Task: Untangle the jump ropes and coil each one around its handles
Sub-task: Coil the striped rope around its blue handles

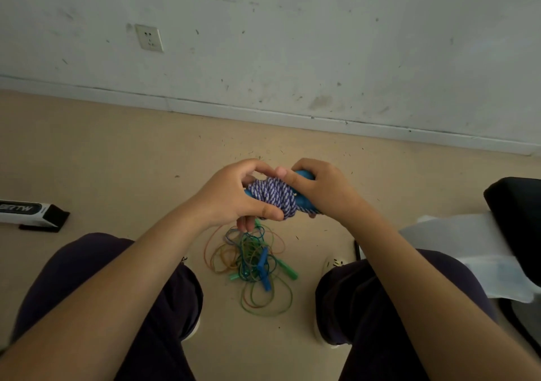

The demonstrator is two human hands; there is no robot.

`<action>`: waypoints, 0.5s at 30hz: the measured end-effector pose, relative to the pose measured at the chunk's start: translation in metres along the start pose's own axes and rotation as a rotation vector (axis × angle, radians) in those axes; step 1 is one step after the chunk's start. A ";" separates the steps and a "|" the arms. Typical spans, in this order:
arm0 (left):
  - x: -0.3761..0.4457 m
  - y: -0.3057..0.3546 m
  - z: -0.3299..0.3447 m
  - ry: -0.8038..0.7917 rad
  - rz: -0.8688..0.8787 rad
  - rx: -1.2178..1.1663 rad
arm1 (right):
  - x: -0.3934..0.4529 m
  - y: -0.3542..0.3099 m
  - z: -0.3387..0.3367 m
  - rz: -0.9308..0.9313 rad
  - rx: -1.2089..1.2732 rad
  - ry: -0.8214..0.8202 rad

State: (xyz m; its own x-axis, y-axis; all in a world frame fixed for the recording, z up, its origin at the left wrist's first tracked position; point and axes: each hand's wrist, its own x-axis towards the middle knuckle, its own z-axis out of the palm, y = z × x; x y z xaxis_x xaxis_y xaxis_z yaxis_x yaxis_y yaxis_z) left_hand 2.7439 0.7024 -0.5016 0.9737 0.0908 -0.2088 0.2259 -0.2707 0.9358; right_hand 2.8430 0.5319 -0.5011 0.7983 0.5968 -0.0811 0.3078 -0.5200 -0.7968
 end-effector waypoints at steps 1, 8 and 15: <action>0.000 0.000 -0.001 -0.007 -0.003 -0.014 | 0.000 -0.002 -0.001 -0.008 0.000 0.019; -0.001 0.000 -0.005 -0.081 -0.012 -0.023 | -0.004 -0.007 0.000 -0.096 -0.006 0.145; -0.002 0.002 -0.002 -0.096 -0.108 0.330 | -0.004 -0.004 0.016 -0.064 -0.137 0.082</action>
State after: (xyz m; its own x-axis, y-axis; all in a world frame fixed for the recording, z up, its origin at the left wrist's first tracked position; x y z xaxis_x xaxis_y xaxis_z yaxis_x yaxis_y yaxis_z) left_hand 2.7422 0.7041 -0.4989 0.9385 0.0496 -0.3416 0.3092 -0.5606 0.7682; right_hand 2.8301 0.5416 -0.5077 0.8126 0.5824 0.0207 0.4224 -0.5641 -0.7095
